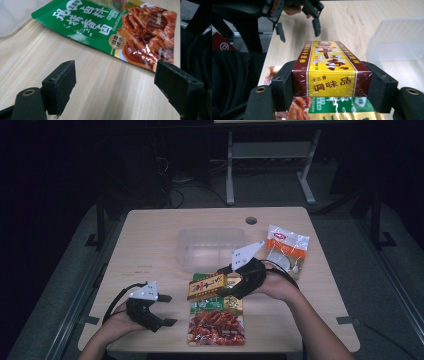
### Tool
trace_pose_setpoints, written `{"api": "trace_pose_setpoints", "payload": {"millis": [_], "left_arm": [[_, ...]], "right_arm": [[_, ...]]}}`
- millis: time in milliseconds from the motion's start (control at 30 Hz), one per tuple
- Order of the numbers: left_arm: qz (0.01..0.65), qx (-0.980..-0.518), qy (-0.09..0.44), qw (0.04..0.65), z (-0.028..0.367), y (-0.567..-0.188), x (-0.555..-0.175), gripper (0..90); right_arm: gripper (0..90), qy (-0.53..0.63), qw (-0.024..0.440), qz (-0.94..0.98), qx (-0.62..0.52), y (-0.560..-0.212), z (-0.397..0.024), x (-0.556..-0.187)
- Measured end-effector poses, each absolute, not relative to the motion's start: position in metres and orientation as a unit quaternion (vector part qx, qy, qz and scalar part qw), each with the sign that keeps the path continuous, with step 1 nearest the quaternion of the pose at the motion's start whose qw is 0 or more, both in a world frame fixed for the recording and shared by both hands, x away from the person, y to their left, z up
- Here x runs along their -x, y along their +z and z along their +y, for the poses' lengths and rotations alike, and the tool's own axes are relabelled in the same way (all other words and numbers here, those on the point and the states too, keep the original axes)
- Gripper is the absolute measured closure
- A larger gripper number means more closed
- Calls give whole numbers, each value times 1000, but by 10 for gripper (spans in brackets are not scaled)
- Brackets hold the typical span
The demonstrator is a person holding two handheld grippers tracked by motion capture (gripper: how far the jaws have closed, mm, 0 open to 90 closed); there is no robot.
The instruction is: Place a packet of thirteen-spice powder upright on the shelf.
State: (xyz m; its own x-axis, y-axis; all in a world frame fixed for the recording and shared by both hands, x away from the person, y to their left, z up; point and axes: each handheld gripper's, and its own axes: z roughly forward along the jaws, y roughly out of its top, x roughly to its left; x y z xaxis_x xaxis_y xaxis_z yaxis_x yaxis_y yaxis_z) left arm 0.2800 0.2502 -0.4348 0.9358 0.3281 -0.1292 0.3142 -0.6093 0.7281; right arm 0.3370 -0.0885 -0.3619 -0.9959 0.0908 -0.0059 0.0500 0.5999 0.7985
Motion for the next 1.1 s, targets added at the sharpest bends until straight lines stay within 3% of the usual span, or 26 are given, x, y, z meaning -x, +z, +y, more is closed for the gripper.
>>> {"api": "trace_pose_setpoints", "payload": {"millis": [1100], "left_arm": [[167, -902, 8, 397, 247, -443, -283, 175]], "right_arm": [[323, 415, 74, 905, -52, -307, -70, -407]]}}
